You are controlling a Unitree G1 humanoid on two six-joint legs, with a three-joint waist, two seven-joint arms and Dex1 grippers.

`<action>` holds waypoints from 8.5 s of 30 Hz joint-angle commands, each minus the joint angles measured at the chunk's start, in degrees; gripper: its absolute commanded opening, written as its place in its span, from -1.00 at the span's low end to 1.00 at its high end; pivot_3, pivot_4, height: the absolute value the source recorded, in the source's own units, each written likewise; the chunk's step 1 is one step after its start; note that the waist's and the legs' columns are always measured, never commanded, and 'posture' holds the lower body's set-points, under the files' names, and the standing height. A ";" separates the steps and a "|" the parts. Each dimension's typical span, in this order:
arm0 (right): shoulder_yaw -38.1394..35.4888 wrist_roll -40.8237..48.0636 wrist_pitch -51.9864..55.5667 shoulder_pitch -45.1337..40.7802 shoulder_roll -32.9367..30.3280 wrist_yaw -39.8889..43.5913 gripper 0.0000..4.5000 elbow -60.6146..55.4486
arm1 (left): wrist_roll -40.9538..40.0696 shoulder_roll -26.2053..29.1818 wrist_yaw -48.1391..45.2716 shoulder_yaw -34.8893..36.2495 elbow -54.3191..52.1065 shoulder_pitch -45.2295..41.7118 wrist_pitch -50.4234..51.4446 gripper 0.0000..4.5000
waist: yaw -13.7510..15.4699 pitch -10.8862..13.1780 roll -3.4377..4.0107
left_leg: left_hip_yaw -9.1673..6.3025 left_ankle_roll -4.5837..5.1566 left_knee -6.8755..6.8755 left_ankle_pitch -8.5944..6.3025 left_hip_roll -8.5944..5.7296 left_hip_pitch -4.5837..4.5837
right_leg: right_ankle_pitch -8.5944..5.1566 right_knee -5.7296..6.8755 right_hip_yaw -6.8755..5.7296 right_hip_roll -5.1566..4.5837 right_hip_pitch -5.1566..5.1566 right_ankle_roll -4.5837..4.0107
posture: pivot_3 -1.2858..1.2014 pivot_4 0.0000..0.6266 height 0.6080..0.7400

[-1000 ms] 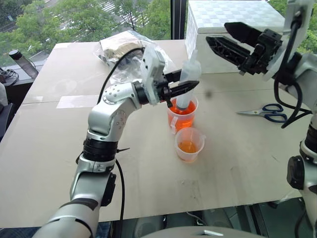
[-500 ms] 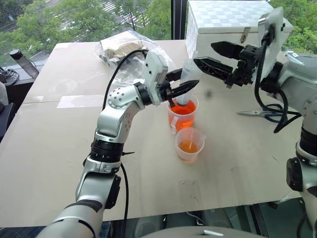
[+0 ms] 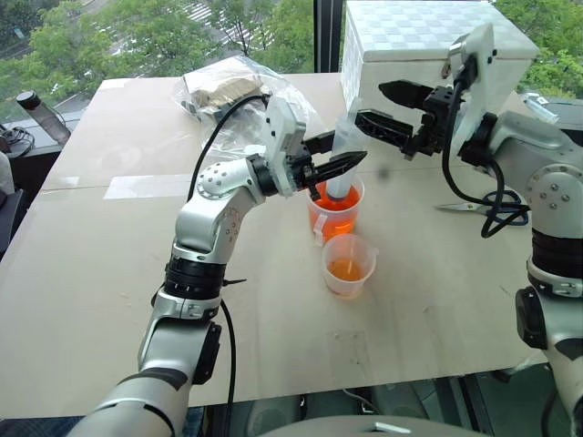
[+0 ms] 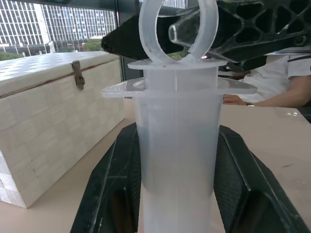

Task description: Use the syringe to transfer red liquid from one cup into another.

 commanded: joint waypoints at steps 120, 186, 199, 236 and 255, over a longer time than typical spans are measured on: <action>-21.23 25.94 0.34 17.89 -9.76 9.05 0.54 -9.58 | -25.12 8.56 -5.46 3.28 -20.94 4.92 21.15 -0.39 | 0.14 0.02 0.02 | -0.01 0.00 -0.03 0.00 0.01 0.05 | 0.00 -0.12 0.02 -0.01 0.06 0.00 | 0.03 -0.52 1.00; -6.71 43.74 6.48 23.29 -20.68 -5.57 -0.96 -24.02 | -12.36 -0.37 -4.68 -2.61 -16.44 4.56 9.48 -0.39 | 0.22 0.02 0.02 | -0.02 0.05 -0.04 -0.03 0.02 0.01 | 0.00 -0.29 0.02 -0.01 0.10 0.00 | 0.03 -0.52 1.00; -7.37 48.16 4.88 21.86 -19.64 -6.06 -0.13 -20.96 | -13.01 -0.23 -4.17 -1.75 -17.84 4.92 10.72 -0.39 | 0.20 0.02 0.02 | -0.03 0.05 -0.03 -0.03 0.02 0.01 | 0.00 -0.29 0.02 -0.01 0.10 0.00 | 0.03 -0.52 1.00; -17.44 18.98 -5.34 50.17 -19.68 13.54 0.30 -10.80 | -21.62 32.16 20.90 20.05 -18.03 26.36 39.69 -0.39 | 1.63 0.02 0.01 | -0.01 0.06 -0.06 -0.04 0.06 0.04 | -0.01 -0.33 0.01 -0.02 0.11 0.00 | 0.03 -0.52 1.00; -15.13 -8.82 -34.41 63.15 -10.44 23.31 0.95 -2.88 | -14.40 22.05 14.99 25.29 -38.30 51.56 18.09 1.00 | -0.01 -0.28 0.30 | 0.14 0.02 -0.27 -0.04 0.07 0.23 | 0.00 -0.42 0.25 -0.09 0.15 -0.01 | 0.03 -0.52 1.00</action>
